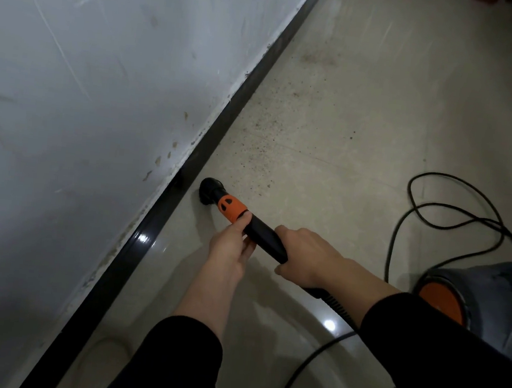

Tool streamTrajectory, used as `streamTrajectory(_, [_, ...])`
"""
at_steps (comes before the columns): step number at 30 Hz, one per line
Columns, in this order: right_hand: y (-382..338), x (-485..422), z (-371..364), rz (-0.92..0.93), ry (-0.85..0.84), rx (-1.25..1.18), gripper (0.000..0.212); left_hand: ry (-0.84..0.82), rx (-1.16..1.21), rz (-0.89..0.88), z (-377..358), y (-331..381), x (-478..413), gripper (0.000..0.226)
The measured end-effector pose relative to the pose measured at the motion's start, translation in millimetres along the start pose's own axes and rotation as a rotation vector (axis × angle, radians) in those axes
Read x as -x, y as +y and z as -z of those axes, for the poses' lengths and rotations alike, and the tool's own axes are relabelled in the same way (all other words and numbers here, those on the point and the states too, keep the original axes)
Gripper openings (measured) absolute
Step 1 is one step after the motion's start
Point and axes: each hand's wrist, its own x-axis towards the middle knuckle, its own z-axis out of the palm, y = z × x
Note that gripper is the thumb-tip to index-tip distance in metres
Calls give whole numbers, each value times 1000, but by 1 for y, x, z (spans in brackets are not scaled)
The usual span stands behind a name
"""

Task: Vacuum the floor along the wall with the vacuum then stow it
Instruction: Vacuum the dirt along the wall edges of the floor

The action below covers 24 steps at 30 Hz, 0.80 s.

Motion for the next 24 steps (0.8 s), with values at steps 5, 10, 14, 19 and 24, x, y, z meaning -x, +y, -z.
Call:
streamTrajectory(5, [14, 10, 2, -33, 3, -4, 32, -18, -15, 13, -13, -9, 7, 31])
streamTrajectory(10, [24, 18, 4, -58, 0, -16, 32, -27, -28, 23, -23, -17, 12, 28])
streamTrajectory(14, [31, 24, 3, -71, 14, -14, 31, -33, -20, 32, -29, -23, 15, 37])
streamTrajectory(19, [39, 30, 3, -98, 16, -11, 29, -59, -28, 54, -36, -28, 17, 39])
streamTrajectory(24, [44, 35, 3, -115, 36, -20, 30, -94, -37, 64, -41, -32, 18, 28])
